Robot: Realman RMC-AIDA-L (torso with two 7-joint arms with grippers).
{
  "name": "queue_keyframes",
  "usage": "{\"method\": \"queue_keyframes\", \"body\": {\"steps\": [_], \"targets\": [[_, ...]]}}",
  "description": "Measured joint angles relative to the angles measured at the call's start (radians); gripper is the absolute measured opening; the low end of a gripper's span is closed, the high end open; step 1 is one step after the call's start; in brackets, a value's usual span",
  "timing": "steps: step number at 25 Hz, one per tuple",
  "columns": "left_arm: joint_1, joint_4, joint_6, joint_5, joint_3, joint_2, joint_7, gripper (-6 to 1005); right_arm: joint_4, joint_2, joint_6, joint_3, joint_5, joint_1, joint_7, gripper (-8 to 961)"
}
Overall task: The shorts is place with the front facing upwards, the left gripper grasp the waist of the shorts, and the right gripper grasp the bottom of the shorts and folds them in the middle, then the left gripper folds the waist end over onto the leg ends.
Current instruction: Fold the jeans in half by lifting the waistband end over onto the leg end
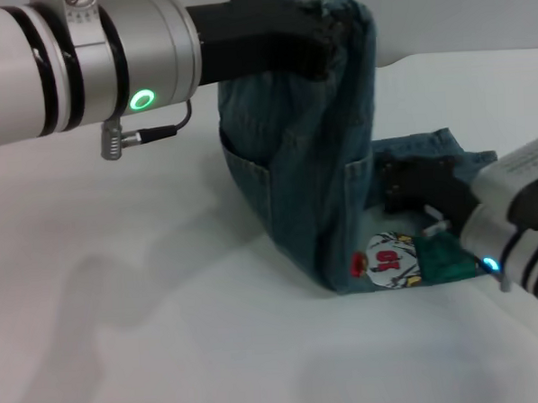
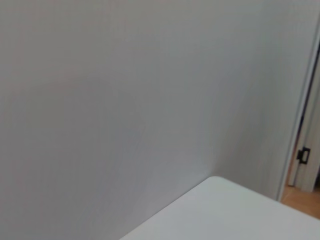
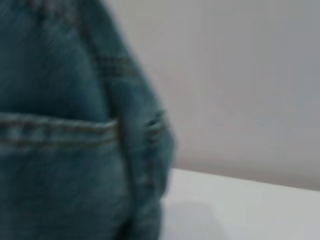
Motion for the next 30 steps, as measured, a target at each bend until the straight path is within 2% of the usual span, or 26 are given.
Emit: {"method": "queue_keyframes", "body": {"steps": [1, 2, 6, 12, 16, 23, 30], "targets": [[-0.006, -0.006, 0.001, -0.012, 0.003, -0.001, 0.008, 50, -0.028, 0.001, -0.001, -0.035, 0.002, 0.044, 0.038, 0], [-0.006, -0.006, 0.001, -0.012, 0.003, -0.001, 0.008, 51, -0.028, 0.001, -0.001, -0.035, 0.002, 0.044, 0.038, 0], [-0.024, -0.018, 0.023, -0.082, 0.021, -0.002, 0.059, 53, -0.06, 0.002, -0.028, -0.107, 0.016, 0.124, 0.1, 0], [-0.059, -0.005, 0.043, -0.095, 0.041, -0.003, 0.073, 56, -0.059, 0.004, -0.133, -0.286, 0.148, 0.245, 0.117, 0], [-0.075, 0.015, 0.05, -0.095, 0.048, -0.003, 0.074, 59, -0.051, 0.004, -0.158, -0.361, 0.208, 0.292, 0.122, 0], [-0.085, 0.039, 0.053, -0.095, 0.053, -0.002, 0.075, 63, -0.054, 0.004, -0.179, -0.354, 0.223, 0.296, 0.118, 0], [-0.07, 0.045, 0.053, -0.11, 0.053, -0.001, 0.09, 67, -0.106, 0.003, -0.163, -0.241, 0.236, 0.229, 0.07, 0]]}}
